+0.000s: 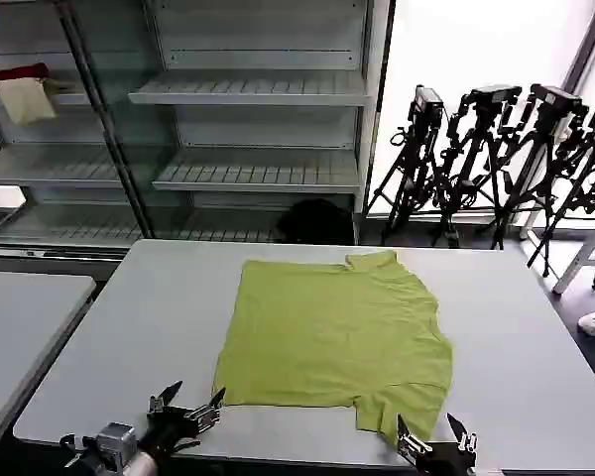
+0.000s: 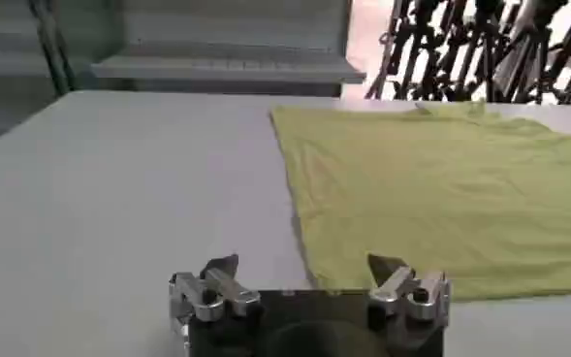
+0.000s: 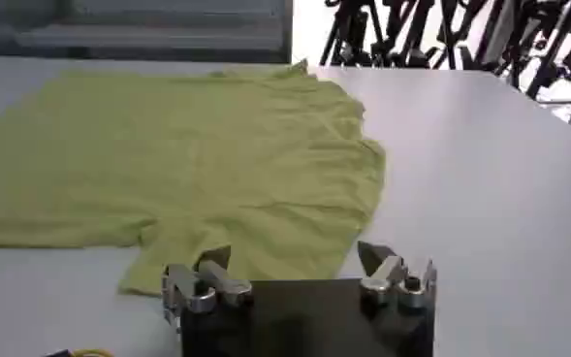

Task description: Fold and organize the clothes.

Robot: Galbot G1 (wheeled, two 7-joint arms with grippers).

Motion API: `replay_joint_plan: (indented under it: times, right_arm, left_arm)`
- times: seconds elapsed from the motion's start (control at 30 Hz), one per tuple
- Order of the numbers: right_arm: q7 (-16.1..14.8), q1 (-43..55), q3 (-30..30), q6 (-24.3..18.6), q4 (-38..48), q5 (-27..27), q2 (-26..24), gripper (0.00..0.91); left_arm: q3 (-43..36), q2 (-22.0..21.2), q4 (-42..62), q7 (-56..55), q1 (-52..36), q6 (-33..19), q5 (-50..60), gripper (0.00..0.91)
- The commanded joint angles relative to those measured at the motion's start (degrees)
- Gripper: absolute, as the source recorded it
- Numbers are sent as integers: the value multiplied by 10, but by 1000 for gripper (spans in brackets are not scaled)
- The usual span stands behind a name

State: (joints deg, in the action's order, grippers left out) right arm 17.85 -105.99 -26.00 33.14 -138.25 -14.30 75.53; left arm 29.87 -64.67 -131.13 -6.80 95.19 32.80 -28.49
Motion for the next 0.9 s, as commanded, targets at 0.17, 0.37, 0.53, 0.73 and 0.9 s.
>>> replay_joint_plan:
  times: [0.17, 0.37, 0.53, 0.73, 0.9]
  right_arm:
    - [10, -1, 5, 0, 15, 9, 3, 343]
    - [5, 2, 9, 0, 26, 13, 5, 81]
    - [0, 3, 12, 0, 30, 18, 5, 0]
    - [-3, 7, 13, 0, 31, 18, 6, 0]
    - [-5, 13, 12, 0, 29, 18, 9, 0]
  left_arm:
    - [-36, -11, 14, -5, -14, 1, 13, 907]
    - [-46, -9, 26, -3, -10, 1, 47, 584]
    - [-54, -11, 32, 0, -10, 0, 72, 0]
    - [-55, -10, 35, 10, -11, -3, 77, 0]
    - [-59, -9, 34, 21, -8, -3, 88, 0]
